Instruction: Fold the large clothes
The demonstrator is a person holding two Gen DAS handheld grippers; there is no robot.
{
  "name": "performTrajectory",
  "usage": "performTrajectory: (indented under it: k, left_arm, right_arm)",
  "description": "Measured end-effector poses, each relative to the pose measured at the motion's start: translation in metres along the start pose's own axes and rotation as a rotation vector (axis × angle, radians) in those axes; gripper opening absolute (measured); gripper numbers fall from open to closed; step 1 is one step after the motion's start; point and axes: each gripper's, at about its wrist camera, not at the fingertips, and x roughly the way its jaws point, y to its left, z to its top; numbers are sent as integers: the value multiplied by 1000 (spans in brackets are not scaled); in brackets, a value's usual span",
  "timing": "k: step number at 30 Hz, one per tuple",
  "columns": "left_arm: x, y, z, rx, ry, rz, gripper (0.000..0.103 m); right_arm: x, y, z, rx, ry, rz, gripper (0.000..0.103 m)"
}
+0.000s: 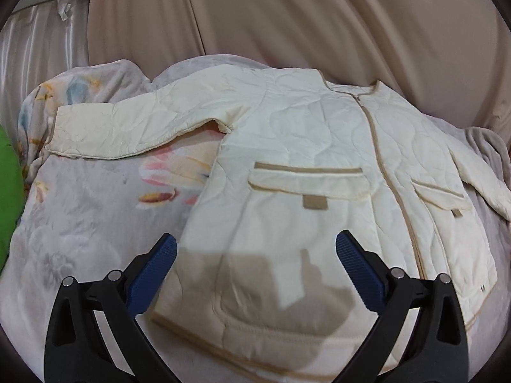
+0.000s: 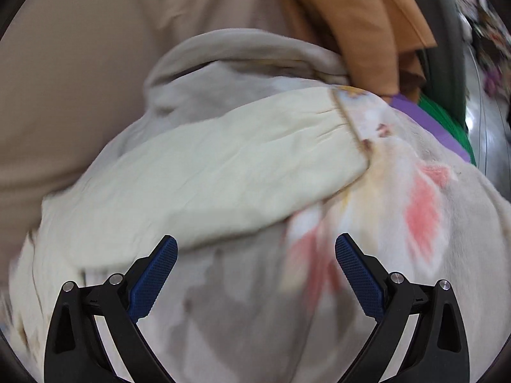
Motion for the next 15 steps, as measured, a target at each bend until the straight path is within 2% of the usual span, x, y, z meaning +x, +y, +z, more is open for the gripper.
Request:
performTrajectory:
  k: [1, 2, 3, 4, 5, 6, 9, 11, 13, 15]
  left_arm:
    - [5, 1, 4, -5, 4, 4, 98]
    - [10, 2, 8, -9, 7, 5, 98]
    - [14, 1, 13, -13, 11, 4, 98]
    - [17, 1, 16, -14, 12, 6, 98]
    - [20, 0, 20, -15, 11, 8, 98]
    - [23, 0, 23, -16, 9, 10, 97]
    - [29, -3, 36, -17, -4, 12, 97]
    - [31, -5, 46, -22, -16, 8, 97]
    - [33, -8, 56, -26, -30, -2, 97]
    - [36, -10, 68, -35, -39, -14, 97]
  right_arm:
    - [9, -6, 7, 30, 6, -7, 94]
    - [18, -9, 12, 54, 15, -8, 86]
    - [24, -10, 17, 77, 18, -5, 69]
    - [29, -9, 21, 98, 11, -1, 58]
    - [32, -2, 26, 106, 0, 1, 32]
    - [32, 7, 31, 106, -20, 5, 15]
    - [10, 74, 44, -1, -123, 91, 11]
    - [-16, 148, 43, -146, -190, 178, 10]
    - [-39, 223, 29, -290, -212, 302, 10]
    - [-57, 303, 1, -444, -199, 432, 10]
